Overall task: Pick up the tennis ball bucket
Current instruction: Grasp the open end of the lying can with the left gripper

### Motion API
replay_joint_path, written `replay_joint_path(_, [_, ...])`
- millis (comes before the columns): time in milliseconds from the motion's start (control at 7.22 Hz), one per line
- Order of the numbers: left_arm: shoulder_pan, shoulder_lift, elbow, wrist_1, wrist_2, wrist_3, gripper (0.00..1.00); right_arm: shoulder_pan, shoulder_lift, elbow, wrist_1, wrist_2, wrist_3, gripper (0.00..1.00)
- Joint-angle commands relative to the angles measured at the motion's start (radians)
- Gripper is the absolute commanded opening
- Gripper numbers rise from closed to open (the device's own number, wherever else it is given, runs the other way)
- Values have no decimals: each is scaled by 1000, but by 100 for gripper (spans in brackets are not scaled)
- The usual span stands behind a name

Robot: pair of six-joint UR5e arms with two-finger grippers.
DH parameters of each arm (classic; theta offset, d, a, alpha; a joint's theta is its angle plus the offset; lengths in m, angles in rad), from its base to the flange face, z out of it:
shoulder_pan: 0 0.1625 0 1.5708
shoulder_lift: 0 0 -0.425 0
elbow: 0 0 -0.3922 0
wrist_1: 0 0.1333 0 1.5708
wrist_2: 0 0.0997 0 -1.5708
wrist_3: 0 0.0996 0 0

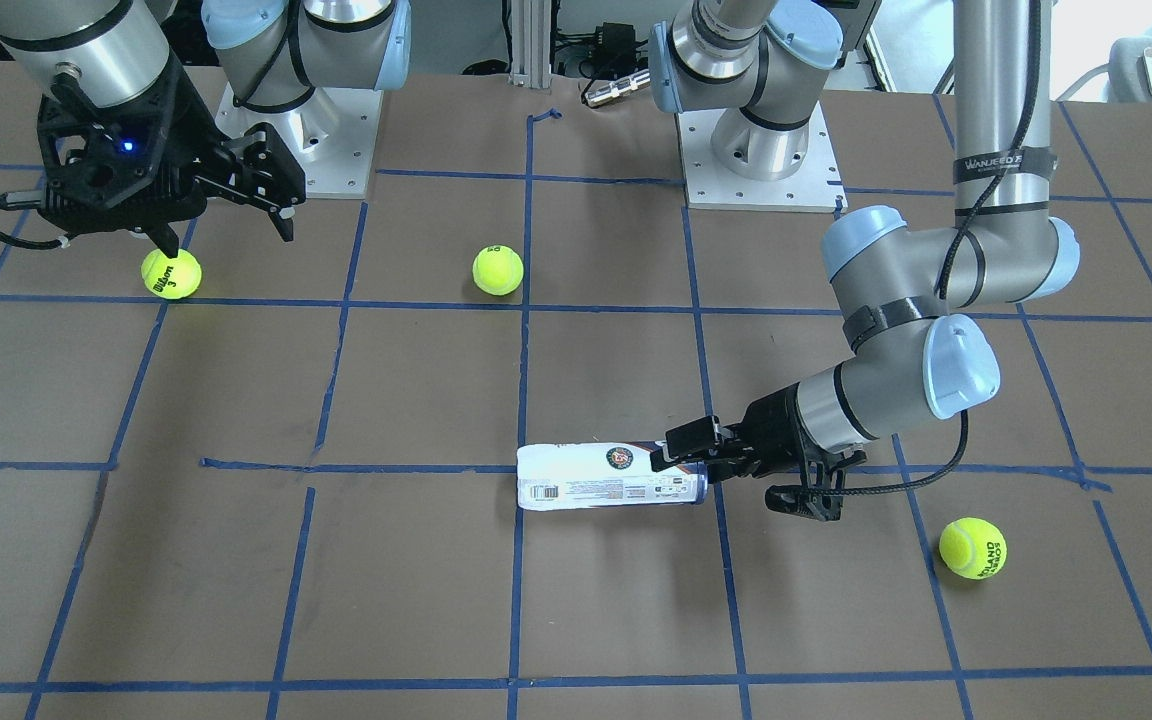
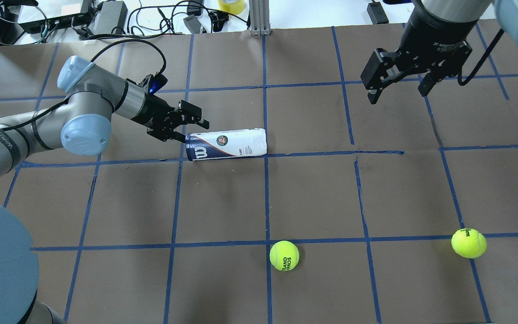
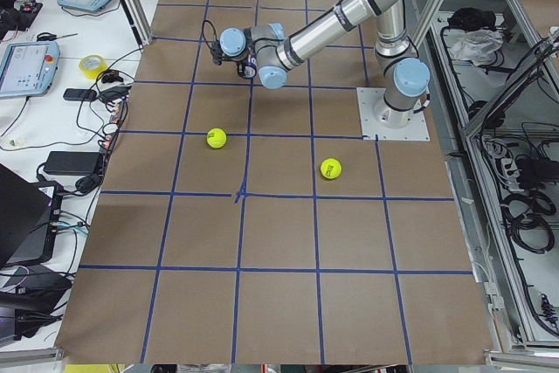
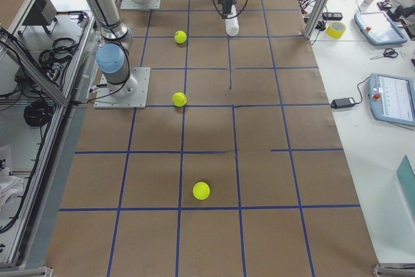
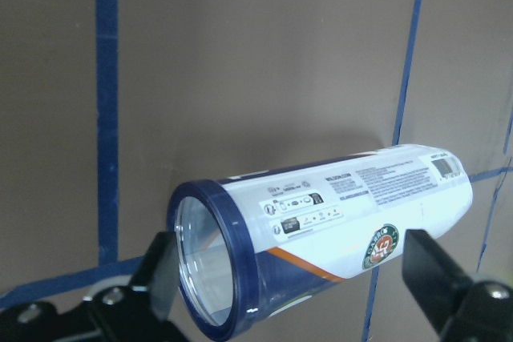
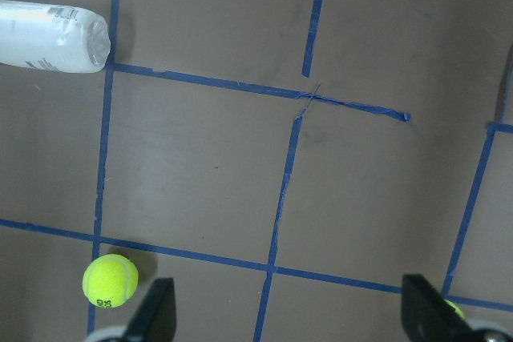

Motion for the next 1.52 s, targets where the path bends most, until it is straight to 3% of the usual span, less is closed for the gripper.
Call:
replay_joint_path(0, [-14, -4, -6, -7, 1, -14, 100, -4, -1, 2, 7, -1, 4, 98])
replay_joint_path(277, [-14, -4, -10, -11, 6, -14, 100, -21, -1, 1, 8, 2, -3, 99])
replay_joint_path(415, [-14, -4, -10, -11, 6, -17, 95, -23, -1, 1, 10, 0, -3, 99])
replay_joint_path(554, [-14, -4, -9, -14, 4, -17, 64, -23, -2, 1, 7, -1, -3, 100])
replay_joint_path(692, [-14, -4, -7, -29, 7, -18, 4, -27, 2, 1, 1, 0, -3, 100])
replay_joint_path(1108, [-13, 12, 26, -37, 27, -46, 0, -49, -4, -4, 52, -54, -3, 100])
replay_joint_path(1385, [-17, 24, 133, -126, 102, -109, 0, -43, -28, -14, 62, -39, 7, 100])
